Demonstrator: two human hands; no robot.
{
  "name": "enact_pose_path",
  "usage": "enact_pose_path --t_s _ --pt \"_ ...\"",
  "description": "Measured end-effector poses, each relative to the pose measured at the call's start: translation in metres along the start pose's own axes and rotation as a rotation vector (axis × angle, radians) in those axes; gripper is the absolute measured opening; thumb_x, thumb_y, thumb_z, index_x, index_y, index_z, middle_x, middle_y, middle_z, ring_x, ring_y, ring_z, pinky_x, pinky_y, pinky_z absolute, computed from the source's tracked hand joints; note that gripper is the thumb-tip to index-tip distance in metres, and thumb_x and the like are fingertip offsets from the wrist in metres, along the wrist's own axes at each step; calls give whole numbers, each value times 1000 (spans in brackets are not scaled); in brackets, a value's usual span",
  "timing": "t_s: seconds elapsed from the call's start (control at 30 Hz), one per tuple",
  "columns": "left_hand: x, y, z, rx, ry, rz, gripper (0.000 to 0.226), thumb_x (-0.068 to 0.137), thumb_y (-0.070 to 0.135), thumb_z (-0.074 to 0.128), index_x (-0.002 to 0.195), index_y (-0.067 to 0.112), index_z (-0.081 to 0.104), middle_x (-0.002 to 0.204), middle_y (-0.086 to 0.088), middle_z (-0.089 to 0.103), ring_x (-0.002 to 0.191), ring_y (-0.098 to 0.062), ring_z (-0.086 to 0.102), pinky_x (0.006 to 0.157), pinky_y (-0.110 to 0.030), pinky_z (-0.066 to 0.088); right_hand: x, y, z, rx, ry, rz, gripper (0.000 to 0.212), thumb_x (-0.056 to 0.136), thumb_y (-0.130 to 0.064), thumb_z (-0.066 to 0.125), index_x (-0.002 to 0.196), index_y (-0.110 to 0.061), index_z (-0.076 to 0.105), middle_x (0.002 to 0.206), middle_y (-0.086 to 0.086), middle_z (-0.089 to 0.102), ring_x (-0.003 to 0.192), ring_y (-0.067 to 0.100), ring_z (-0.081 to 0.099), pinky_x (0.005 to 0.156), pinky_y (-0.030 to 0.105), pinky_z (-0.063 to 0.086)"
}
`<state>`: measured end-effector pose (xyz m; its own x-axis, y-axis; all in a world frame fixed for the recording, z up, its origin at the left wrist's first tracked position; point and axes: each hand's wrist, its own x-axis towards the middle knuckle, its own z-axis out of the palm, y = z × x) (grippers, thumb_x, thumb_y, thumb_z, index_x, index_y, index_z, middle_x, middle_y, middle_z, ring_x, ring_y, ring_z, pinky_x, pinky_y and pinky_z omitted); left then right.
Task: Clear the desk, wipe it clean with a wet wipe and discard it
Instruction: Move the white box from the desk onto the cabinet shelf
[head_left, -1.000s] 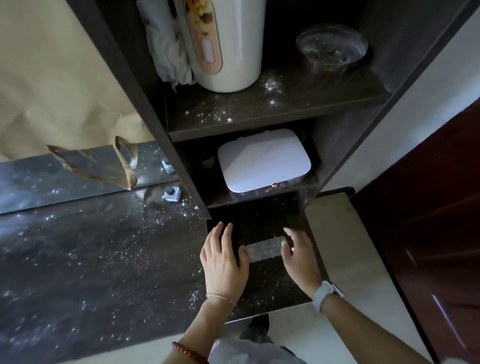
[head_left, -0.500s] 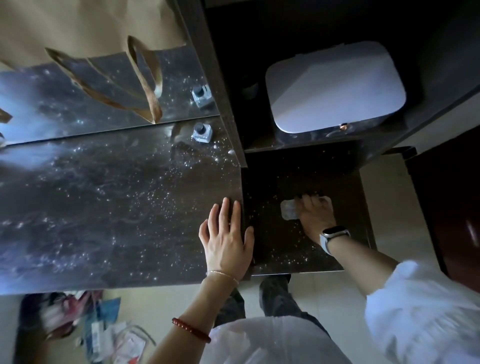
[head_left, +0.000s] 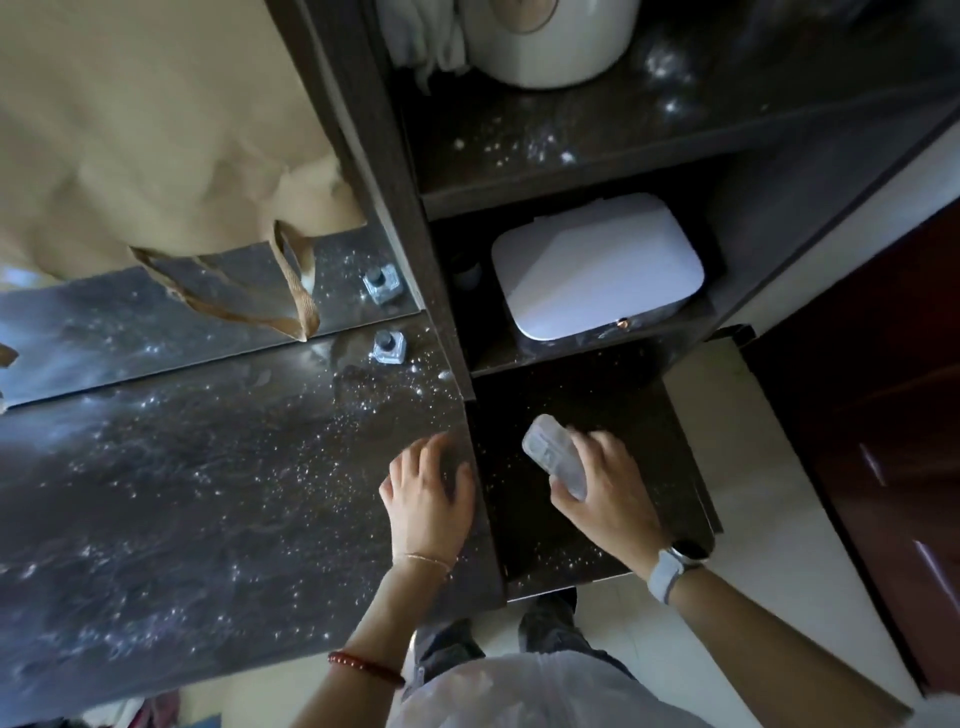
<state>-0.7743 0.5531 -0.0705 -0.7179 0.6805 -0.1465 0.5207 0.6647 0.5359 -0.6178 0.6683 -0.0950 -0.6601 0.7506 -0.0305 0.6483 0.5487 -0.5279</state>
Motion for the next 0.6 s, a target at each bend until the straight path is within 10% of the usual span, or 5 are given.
enact_pose_path --t_s 0.17,0.37,0.6 --pt "68 0 -34 -175 118 -40 57 78 9 63 129 0 40 130 -24 40 120 -39 36 104 -42 26 -5 -29 -23 65 97 12 57 76 -42 49 123 -10 45 102 11 56 91 25 55 76 40 53" --pt "133 -6 -47 104 -59 38 74 78 10 63 141 17 24 149 -6 22 129 -34 23 105 -49 27 -2 -45 -43 41 223 54 58 77 -43 51 125 -12 43 105 11 54 91 21 56 73 34 56" --pt "149 -16 -46 232 -145 148 51 78 0 60 126 9 47 127 -16 48 116 -37 42 96 -45 38 -10 -48 -70 49 270 126 57 80 -48 48 128 -17 37 110 11 53 94 14 52 71 20 50"
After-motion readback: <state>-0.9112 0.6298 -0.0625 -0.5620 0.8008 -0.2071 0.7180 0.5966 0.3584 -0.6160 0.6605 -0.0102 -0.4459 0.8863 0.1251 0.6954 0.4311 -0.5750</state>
